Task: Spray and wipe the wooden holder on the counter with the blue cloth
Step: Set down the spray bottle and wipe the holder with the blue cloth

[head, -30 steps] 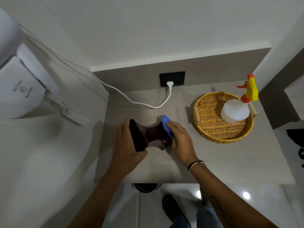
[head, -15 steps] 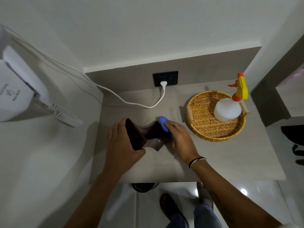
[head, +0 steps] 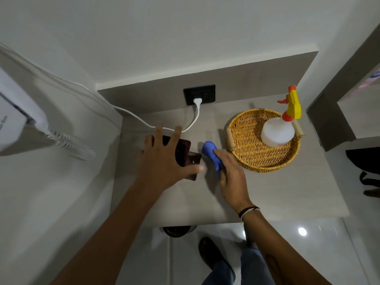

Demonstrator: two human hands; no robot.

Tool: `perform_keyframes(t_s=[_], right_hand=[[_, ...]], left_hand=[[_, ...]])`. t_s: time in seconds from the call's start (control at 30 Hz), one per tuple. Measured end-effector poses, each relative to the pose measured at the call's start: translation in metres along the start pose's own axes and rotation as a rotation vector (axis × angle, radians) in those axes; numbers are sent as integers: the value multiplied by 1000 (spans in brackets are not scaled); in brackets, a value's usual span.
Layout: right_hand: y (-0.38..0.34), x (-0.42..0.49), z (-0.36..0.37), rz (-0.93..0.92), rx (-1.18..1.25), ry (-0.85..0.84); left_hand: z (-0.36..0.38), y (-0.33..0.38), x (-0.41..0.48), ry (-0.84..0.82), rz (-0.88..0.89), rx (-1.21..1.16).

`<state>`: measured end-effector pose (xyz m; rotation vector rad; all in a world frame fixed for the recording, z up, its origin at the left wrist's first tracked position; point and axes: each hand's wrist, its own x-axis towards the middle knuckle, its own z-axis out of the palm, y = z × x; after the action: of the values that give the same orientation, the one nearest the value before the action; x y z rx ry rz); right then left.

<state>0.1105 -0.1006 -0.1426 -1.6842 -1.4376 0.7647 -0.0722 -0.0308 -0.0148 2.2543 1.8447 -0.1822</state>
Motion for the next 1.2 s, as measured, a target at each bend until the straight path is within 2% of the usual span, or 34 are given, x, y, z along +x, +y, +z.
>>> perform_keyframes(t_s=[0.1,0.17,0.3,0.47,0.63,0.8,0.9,1.0,1.1,1.2], right_hand=[[1,3,-4,-6,21,27],[2,3,-7,-8,26,33],[1,4,-8,-23,20,24],[-4,5,-4,-50,26,19],[-18,0,5,-84,65,14],[-53,-7,22,-195,177,-10],[-75,-5,35,-282,256,-79],[-69,-9,49,-322,177,-176],[-41,-2,45,-210,-38,-225],[-36,5,35,-56,-10,-152]], left_hand=[[-5,-11,1,-111,72,44],[-6,-19,-2,-120,111,111],[-4,-25,-7,93,316,249],[8,-31,-8,169,407,77],[17,-49,-15,191,290,-100],[27,-57,-24,212,171,-319],[23,-59,-26,162,132,-464],[22,-64,-30,163,55,-562],[24,-68,-32,179,-22,-616],[25,-66,-32,183,-31,-633]])
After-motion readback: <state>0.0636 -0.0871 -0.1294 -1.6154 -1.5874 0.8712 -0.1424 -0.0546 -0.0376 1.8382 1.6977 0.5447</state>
